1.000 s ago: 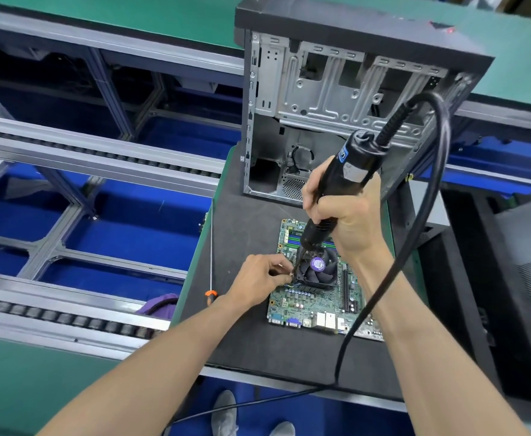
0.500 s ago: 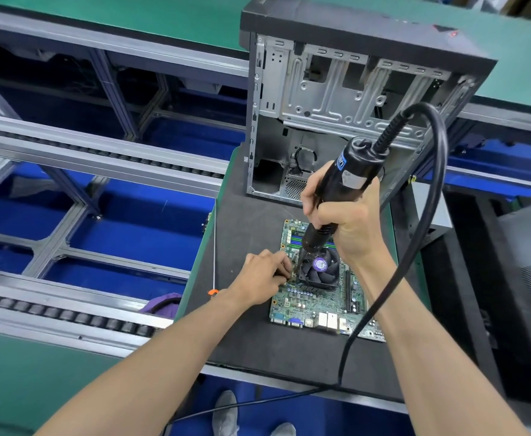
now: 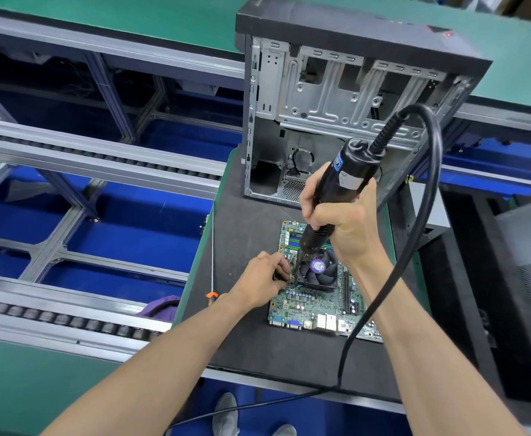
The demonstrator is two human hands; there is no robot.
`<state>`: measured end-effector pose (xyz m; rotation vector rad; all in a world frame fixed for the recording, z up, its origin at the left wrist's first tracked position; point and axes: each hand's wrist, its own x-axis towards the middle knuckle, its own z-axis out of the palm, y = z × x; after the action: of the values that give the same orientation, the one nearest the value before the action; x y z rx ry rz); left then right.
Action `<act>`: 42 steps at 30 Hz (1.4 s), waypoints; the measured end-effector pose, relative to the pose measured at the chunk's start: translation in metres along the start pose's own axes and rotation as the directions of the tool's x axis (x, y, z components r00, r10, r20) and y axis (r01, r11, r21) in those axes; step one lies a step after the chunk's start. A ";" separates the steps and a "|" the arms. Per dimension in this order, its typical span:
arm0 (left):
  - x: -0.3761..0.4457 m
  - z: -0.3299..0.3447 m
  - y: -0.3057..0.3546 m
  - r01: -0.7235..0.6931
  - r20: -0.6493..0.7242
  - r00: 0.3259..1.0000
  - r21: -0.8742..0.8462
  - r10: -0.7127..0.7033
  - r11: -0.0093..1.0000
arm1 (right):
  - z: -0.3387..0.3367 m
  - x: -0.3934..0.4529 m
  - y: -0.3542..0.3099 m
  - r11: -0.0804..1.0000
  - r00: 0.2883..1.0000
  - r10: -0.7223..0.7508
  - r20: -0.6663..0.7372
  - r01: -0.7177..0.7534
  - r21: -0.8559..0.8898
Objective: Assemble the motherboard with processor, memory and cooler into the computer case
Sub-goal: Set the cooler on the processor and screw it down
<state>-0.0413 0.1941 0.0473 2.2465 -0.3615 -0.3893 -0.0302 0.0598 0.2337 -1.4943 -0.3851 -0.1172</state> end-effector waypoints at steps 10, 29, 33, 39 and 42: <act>0.003 0.000 -0.005 -0.003 0.003 1.000 0.011 0.003 1.000 | 0.006 0.002 0.000 1.000 1.000 0.018 0.006 -0.018 -0.021; 0.006 -0.001 -0.009 -0.005 0.016 1.000 0.015 0.004 1.000 | 0.005 0.008 0.002 1.000 1.000 0.003 0.018 -0.003 -0.018; 0.007 -0.005 -0.004 -0.026 0.003 1.000 0.032 0.026 0.999 | 0.002 0.009 0.002 0.999 0.999 0.031 0.009 -0.031 -0.013; 0.023 -0.023 0.012 -0.087 -0.014 0.996 -0.030 0.086 0.996 | -0.031 0.006 -0.017 0.993 0.996 -0.002 -0.084 0.012 0.119; 0.038 -0.027 0.033 -0.158 -0.010 0.987 -0.049 0.158 0.986 | -0.053 0.007 -0.031 0.988 0.985 -0.026 -0.172 0.051 0.144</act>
<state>-0.0004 0.1768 0.0829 2.1524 -0.5175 -0.3049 -0.0242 0.0060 0.2631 -1.3200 -0.2789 -0.2400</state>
